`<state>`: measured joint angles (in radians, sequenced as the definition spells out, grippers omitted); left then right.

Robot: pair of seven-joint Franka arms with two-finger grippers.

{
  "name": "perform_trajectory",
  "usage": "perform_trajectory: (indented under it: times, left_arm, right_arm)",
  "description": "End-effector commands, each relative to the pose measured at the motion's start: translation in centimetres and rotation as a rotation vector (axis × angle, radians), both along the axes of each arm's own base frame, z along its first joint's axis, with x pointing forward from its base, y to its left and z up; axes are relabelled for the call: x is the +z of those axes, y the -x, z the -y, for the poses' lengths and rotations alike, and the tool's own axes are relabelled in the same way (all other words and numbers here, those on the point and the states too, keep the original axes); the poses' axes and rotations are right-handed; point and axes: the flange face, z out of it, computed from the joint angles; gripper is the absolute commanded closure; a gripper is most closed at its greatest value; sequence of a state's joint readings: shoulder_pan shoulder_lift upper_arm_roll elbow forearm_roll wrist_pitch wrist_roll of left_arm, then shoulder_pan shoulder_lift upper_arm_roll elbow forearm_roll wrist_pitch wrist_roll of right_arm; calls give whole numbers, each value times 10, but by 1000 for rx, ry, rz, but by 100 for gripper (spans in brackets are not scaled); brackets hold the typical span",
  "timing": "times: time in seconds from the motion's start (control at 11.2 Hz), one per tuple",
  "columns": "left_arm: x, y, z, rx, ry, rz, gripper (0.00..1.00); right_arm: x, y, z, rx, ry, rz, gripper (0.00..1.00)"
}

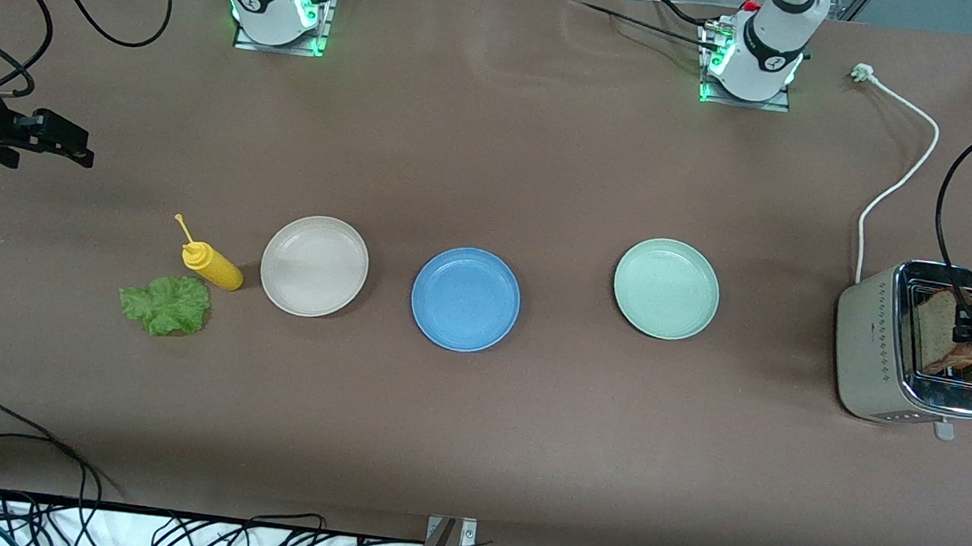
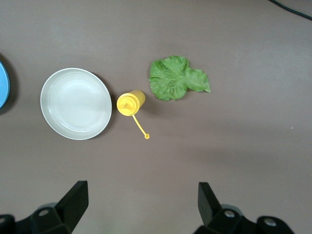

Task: Make sandwich in blue plate with both arms
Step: 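Grasp a bread slice with the left gripper and lift it out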

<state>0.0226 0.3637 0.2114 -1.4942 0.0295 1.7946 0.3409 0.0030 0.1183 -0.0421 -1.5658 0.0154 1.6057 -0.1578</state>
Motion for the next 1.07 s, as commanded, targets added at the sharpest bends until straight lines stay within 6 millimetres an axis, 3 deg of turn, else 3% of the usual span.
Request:
perform_trajectory:
  times: [0.0,0.36,0.54,0.98]
  left_arm:
    - [47,0,18,-32,-13,36,100]
    - [89,12,44,-22,4,51,100]
    - [111,20,77,15,31,70,100]
    - [102,31,171,-94,59,-43,100]
  right_arm:
    - [1,2,-2,-4,3,6,0]
    - [1,2,-2,-2,3,6,0]
    - [1,2,-2,-2,3,8,0]
    - [1,2,-2,-2,3,6,0]
